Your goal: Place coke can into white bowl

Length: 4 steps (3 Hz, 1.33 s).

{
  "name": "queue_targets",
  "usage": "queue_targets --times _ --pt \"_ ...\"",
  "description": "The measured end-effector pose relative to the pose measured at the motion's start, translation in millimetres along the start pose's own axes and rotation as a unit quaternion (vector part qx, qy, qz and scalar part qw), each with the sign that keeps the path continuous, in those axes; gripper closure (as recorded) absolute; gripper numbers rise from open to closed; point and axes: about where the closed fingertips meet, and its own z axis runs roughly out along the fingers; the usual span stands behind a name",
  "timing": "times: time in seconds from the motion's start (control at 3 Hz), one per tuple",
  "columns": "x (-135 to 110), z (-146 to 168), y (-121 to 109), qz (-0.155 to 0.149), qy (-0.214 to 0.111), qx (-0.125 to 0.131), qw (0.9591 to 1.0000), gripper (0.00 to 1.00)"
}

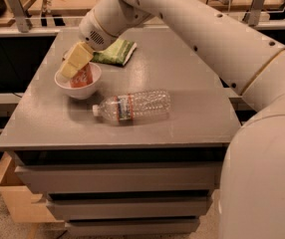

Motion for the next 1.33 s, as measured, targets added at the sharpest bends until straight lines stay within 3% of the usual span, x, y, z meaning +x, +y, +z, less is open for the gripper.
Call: queue_targets --times 0.33,0.67,1.33 --pt "0 0 0 0.000 0.000 0.000 1.0000 0.00" --pt "9 -20 1 0.004 -0.004 0.014 0.9999 0.00" --pt "65 -100 -10 0.021 -0.011 0.041 0.9989 0.00"
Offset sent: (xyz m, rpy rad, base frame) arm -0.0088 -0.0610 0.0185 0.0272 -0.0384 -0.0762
